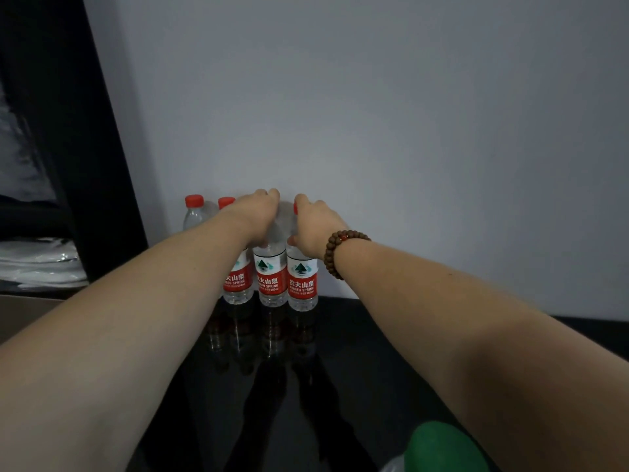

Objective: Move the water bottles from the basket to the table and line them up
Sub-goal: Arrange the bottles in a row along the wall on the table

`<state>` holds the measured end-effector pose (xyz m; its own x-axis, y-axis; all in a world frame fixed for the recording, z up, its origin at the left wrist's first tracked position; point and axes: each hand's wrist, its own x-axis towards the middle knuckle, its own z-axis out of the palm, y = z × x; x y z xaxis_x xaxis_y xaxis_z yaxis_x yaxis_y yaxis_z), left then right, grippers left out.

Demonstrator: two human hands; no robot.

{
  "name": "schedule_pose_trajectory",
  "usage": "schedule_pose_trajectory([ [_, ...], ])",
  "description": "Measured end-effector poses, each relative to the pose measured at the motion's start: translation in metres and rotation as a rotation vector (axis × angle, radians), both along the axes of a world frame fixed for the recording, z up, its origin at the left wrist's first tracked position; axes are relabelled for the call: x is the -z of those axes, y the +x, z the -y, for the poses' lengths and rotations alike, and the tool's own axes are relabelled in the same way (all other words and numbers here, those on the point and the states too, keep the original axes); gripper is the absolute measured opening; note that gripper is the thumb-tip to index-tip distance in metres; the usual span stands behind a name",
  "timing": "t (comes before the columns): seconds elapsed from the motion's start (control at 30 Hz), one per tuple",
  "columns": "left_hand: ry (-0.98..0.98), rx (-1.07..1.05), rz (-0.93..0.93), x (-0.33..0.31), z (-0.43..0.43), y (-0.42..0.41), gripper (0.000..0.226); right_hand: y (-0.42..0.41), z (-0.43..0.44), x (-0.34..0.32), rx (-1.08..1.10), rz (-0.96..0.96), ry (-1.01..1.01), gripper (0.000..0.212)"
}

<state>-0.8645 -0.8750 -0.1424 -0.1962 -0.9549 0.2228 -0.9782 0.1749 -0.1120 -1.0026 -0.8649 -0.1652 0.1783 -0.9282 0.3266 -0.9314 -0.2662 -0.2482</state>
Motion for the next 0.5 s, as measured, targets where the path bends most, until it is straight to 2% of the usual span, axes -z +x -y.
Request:
schedule_pose_trajectory([
  [0.5, 0.061, -0.136, -0.061, -0.012, 0.0, 0.001, 0.086, 0.009, 0.002, 0.001, -0.074, 0.078, 0.01, 0.055],
])
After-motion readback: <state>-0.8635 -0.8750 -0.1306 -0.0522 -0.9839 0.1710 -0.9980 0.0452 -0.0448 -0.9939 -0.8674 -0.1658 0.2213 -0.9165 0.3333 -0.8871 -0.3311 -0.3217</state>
